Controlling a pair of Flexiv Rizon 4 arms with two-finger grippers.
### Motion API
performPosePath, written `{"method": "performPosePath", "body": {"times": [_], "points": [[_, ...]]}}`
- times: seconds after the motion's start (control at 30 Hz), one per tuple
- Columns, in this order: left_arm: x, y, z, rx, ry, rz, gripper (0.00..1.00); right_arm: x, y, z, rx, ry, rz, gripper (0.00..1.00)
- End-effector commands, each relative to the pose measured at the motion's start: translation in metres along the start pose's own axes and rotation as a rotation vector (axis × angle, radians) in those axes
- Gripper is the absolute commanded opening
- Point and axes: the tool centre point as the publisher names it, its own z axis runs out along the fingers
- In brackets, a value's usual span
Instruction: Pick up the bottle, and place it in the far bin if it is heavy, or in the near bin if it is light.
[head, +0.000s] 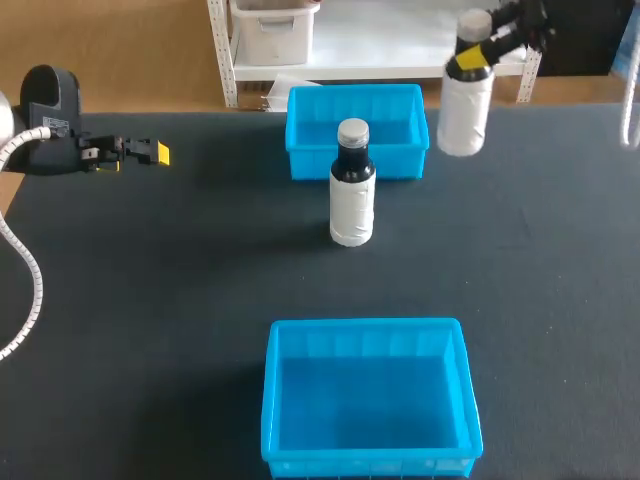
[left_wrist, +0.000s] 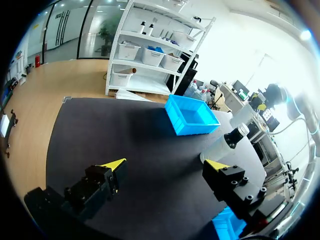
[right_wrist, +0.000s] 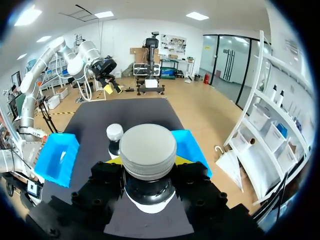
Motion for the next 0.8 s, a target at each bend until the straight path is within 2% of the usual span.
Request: {"method": "performPosePath", "body": {"times": [0.03, 0.5, 0.8], "points": [[0.000, 0.000, 0.000, 0.000, 0.000, 0.000, 1.00, -0.015, -0.024, 0.014, -0.073, 0.002, -0.007, 0.00], [0.000, 0.000, 0.000, 0.000, 0.000, 0.000, 1.00, -0.045, -0.059, 0.065, -0.103, -0.003, -0.016, 0.00], [0.000, 0.000, 0.000, 0.000, 0.000, 0.000, 1.00, -0.056, -0.076, 0.101, -0.137, -0.014, -0.025, 0.00]]}}
